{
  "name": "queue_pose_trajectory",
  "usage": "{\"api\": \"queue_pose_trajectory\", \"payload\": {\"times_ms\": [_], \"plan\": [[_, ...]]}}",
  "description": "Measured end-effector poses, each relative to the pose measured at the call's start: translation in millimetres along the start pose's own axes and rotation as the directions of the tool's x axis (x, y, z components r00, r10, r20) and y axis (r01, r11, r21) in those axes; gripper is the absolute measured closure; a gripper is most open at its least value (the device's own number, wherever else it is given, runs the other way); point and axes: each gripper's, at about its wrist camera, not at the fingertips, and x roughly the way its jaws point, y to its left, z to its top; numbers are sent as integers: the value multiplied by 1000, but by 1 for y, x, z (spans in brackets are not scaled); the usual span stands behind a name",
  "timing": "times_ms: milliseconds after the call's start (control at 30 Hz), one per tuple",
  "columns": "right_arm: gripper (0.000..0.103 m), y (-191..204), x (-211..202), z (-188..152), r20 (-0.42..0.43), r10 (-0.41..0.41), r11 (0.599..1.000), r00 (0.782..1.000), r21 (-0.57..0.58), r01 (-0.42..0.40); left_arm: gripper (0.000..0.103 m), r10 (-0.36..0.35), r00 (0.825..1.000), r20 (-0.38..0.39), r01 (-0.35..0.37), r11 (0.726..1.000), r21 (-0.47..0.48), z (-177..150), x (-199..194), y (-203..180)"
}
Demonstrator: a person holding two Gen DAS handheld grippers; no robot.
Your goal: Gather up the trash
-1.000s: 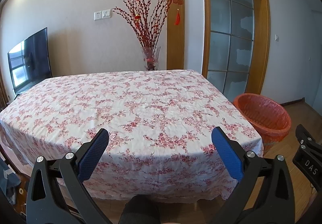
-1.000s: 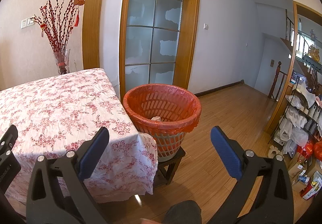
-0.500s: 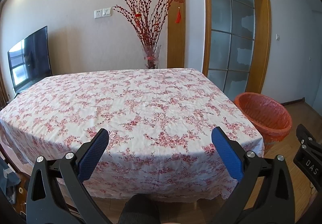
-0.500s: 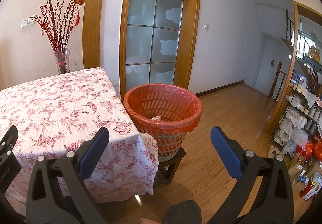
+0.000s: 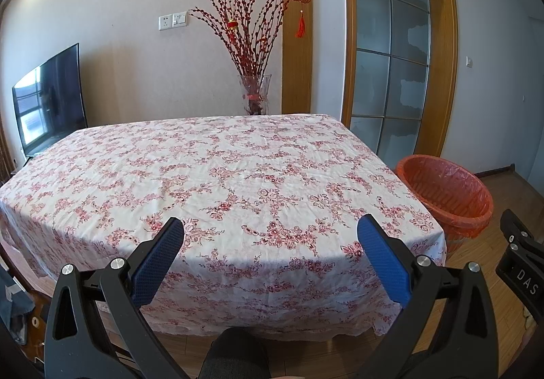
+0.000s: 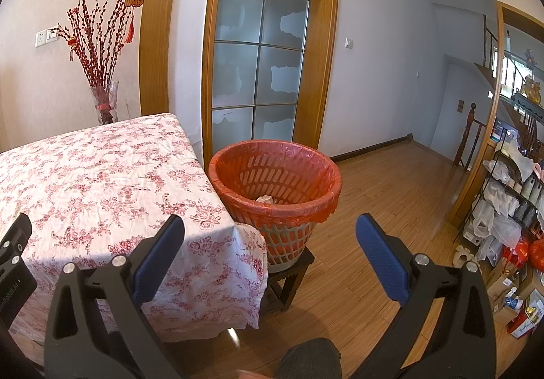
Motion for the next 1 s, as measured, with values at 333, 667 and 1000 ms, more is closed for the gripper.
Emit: {"api": "queue_pose_trajectory", "payload": {"times_ms": [333,667,1000], "plan": [[4,0,0,0,-1,0,1000,1000,0,0,3,3,1000,-3,-3,1000,1,-1,0,0],[4,-1,0,0,0,0,1000,1000,0,0,3,5,1000,-7,-5,1000,3,-2,0,-2],[4,-1,0,0,-2,2,1000,1000,0,-2,3,6,1000,-9,-6,1000,5,-2,0,-2]]}}
